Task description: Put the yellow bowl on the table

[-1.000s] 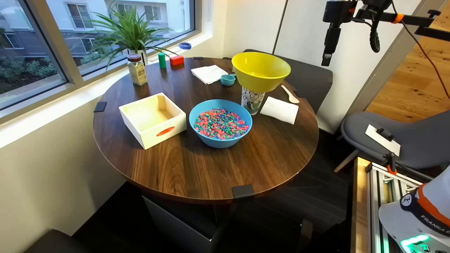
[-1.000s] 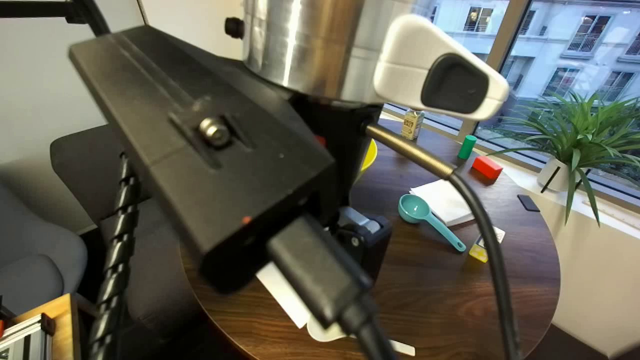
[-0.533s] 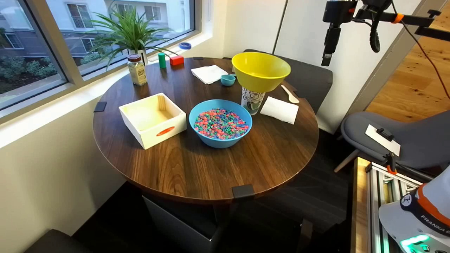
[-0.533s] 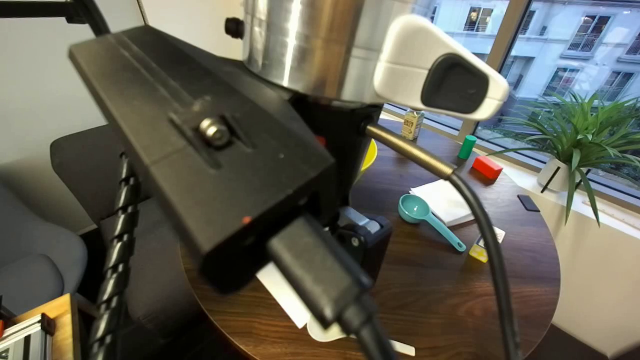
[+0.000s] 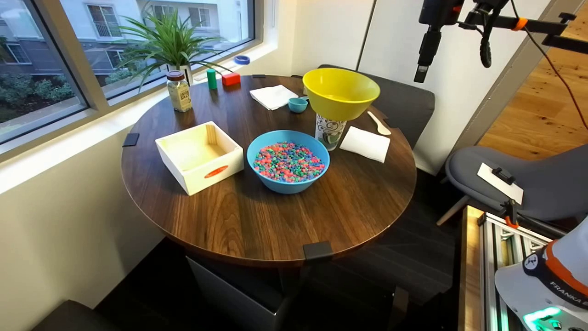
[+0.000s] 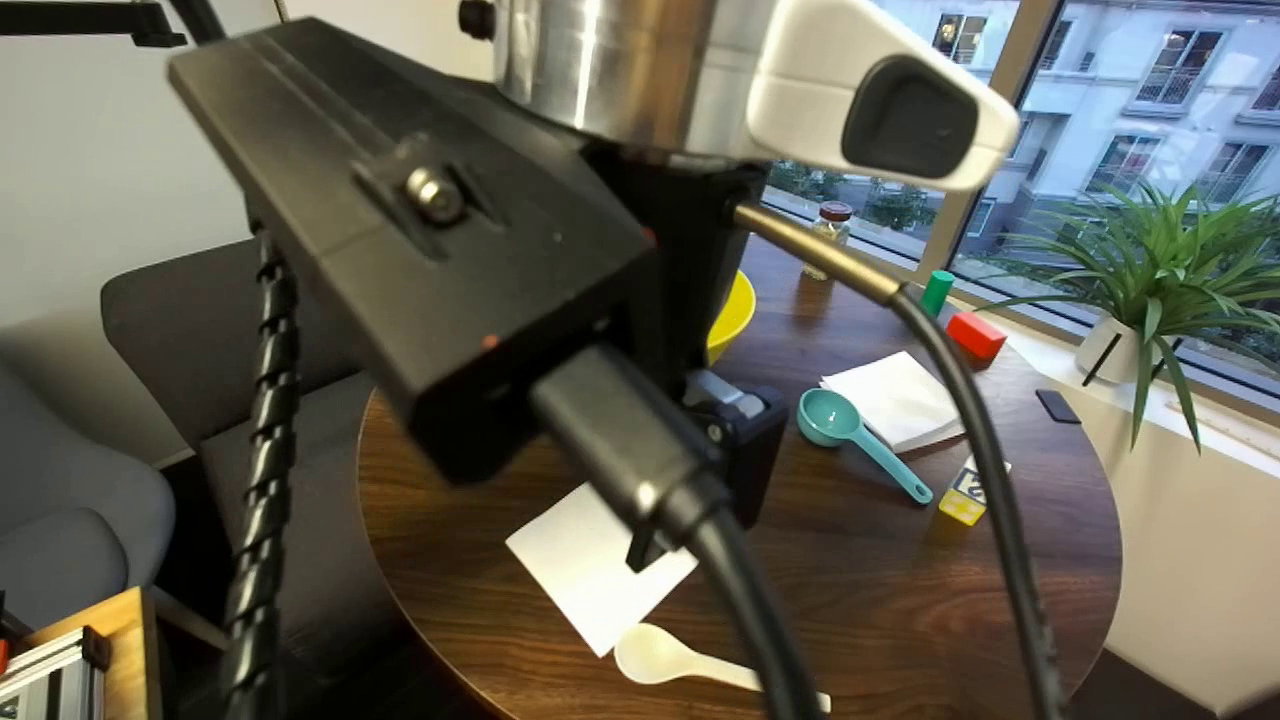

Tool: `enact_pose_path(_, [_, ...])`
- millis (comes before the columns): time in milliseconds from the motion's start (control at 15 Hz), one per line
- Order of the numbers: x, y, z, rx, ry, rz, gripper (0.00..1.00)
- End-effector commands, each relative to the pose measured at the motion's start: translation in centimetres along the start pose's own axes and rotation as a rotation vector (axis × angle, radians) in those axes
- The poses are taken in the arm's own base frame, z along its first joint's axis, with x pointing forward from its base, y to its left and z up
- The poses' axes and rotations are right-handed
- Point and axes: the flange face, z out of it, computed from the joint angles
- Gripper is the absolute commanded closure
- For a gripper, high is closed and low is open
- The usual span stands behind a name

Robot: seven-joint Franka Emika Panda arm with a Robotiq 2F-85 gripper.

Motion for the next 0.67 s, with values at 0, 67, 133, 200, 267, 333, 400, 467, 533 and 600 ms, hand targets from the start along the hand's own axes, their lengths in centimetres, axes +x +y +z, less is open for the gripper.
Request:
enact_pose_path(0, [1.1, -1.4, -1.8, 0.011, 0.087, 0.059, 0.0])
enact_pose_path(67, [1.5, -1.8, -2.1, -0.002, 0.112, 0.073, 0.0])
enact_pose_path(133, [1.9, -2.1, -2.5, -0.024, 0.14, 0.09, 0.0])
enact_pose_path(200, [2.4, -2.4, -2.6, -0.043, 0.17, 0.106, 0.0])
enact_pose_path(267, [2.8, -2.7, -2.6, -0.051, 0.2, 0.123, 0.0])
enact_pose_path(333, [3.3, -2.9, -2.6, -0.058, 0.229, 0.144, 0.0])
enact_pose_path(400, [3.8, -3.2, -2.5, -0.053, 0.252, 0.165, 0.0])
enact_pose_path(467, [4.3, -3.5, -2.3, -0.046, 0.27, 0.178, 0.0])
enact_pose_path(533, [4.7, -3.9, -2.2, -0.045, 0.285, 0.186, 0.0])
enact_pose_path(600, [5.1, -4.2, -1.9, -0.034, 0.297, 0.195, 0.0])
